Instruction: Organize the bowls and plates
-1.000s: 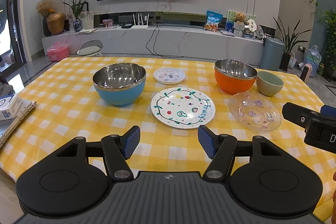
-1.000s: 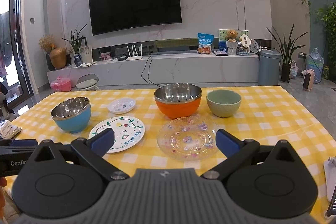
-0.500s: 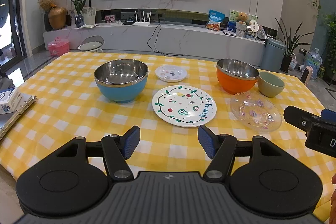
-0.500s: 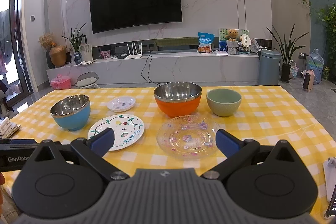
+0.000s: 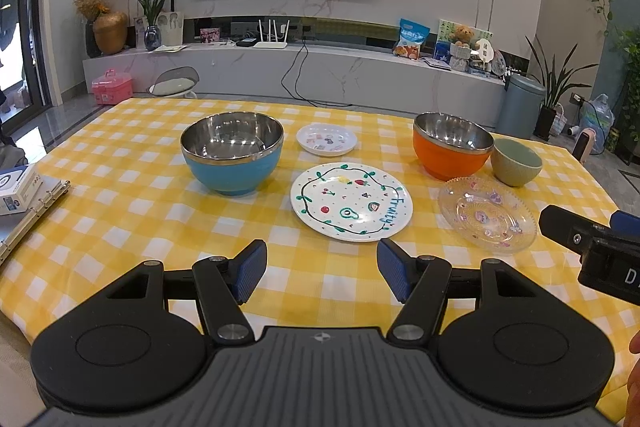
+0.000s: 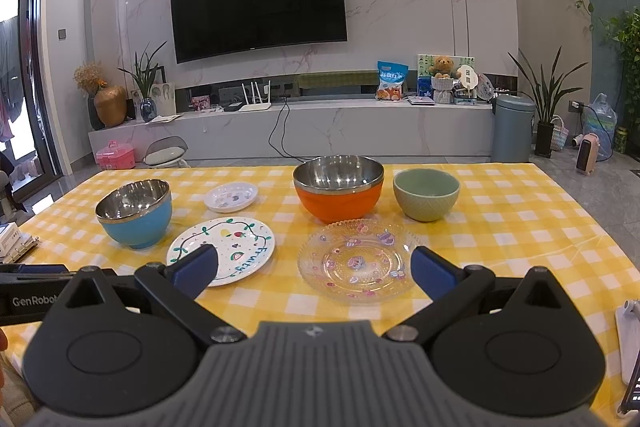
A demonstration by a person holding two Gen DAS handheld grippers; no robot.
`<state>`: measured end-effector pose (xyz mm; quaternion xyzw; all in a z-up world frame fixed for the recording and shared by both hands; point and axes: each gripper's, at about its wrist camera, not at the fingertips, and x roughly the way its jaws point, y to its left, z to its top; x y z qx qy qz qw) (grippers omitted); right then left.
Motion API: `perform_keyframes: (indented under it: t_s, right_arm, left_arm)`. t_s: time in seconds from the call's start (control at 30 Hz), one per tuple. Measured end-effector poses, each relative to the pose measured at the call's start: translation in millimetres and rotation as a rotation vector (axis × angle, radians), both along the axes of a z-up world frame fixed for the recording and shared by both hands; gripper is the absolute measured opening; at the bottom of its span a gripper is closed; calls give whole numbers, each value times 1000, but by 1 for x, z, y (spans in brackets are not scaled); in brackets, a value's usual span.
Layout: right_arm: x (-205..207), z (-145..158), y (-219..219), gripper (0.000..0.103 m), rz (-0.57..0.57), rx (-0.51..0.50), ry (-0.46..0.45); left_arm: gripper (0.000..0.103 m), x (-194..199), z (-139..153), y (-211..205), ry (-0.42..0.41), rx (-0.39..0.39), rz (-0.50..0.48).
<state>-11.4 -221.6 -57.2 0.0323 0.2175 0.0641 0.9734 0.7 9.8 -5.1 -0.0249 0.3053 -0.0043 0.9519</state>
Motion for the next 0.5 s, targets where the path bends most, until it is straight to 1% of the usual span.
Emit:
perform_keyframes:
  t_s: [0.5]
  right_arm:
    - [0, 0, 0, 100, -1, -3, 2]
  left_arm:
    - [74, 0, 0, 1, 0, -2, 0]
